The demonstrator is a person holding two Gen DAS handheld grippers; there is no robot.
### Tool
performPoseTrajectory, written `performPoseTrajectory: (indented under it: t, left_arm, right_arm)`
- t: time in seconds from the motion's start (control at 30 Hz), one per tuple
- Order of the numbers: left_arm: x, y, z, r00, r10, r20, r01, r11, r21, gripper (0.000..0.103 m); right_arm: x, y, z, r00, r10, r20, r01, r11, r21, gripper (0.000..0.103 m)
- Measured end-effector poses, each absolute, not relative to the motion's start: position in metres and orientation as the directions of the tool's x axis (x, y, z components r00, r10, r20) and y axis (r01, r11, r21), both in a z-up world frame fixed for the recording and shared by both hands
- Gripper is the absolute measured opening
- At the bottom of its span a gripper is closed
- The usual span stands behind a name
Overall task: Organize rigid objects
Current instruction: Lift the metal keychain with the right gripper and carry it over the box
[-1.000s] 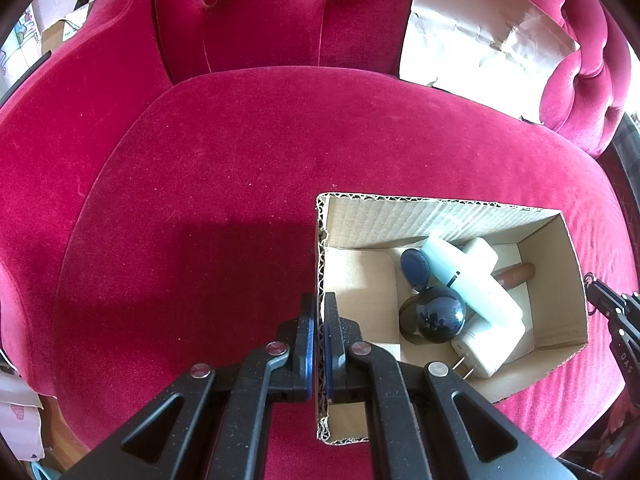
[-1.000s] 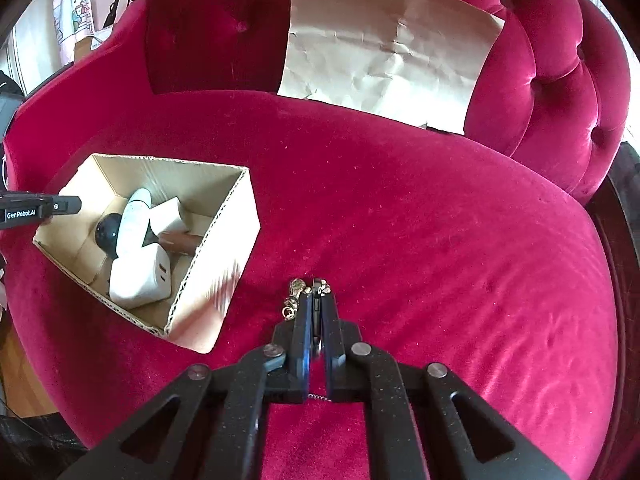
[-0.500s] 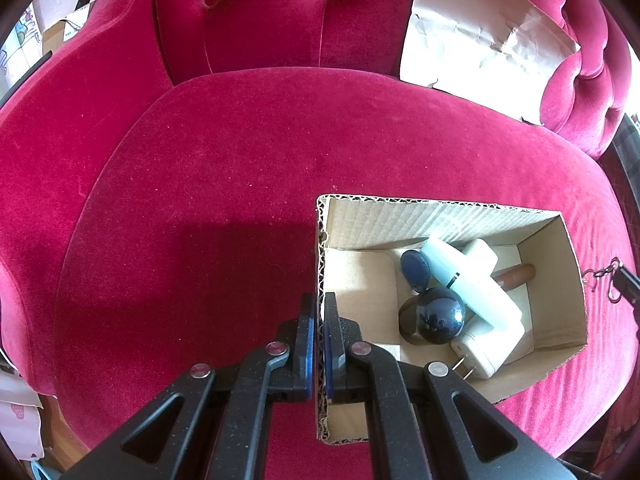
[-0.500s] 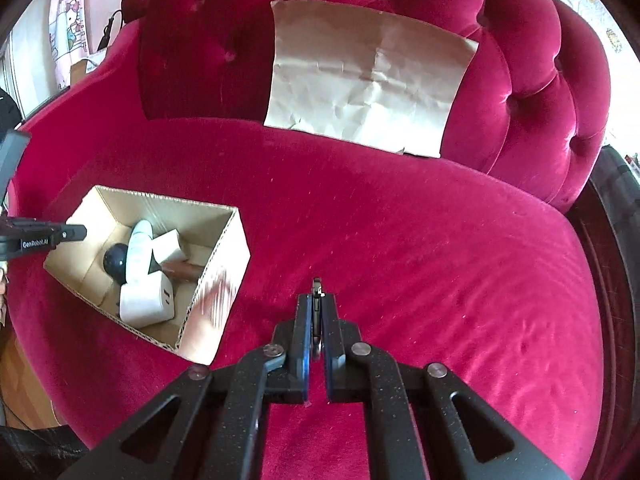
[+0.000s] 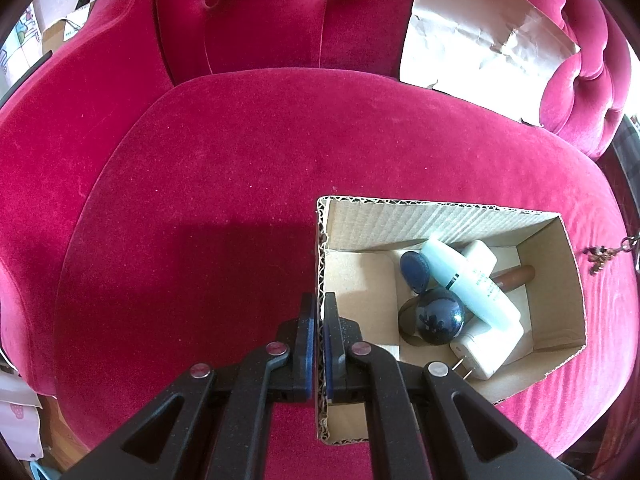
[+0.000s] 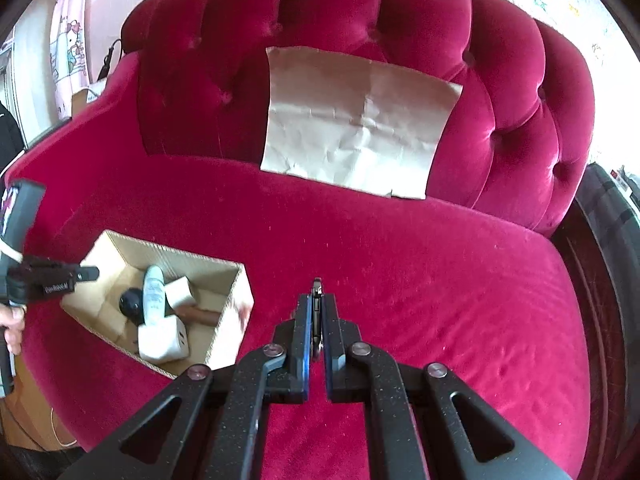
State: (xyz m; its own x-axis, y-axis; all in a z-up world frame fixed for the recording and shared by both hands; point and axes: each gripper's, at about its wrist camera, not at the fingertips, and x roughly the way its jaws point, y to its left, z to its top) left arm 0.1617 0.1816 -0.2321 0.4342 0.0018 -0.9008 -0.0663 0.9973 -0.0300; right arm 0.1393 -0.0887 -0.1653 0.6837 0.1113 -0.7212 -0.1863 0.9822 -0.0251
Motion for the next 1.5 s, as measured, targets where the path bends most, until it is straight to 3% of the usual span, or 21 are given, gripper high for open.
performPoseTrajectory:
  t: [0.87,1.5]
  left_arm:
    - [0.162,0.181,-0.232,0.436,-0.003,-0.900,-0.066,0.997,-0.036,0.003]
    - [0.162,0.182,-0.232,0.437,-0.008,-0.900,-0.067,0.997,-0.042,0.003]
  right_arm:
    - [0.137,-0.022,-0.104,0.737,0.281,-0.615,-0.306,0.950,0.068,0.003]
    - [0.143,0.031,-0.156,0.626,0.321,-0.711,-0.382,0.921,0.080,0.003]
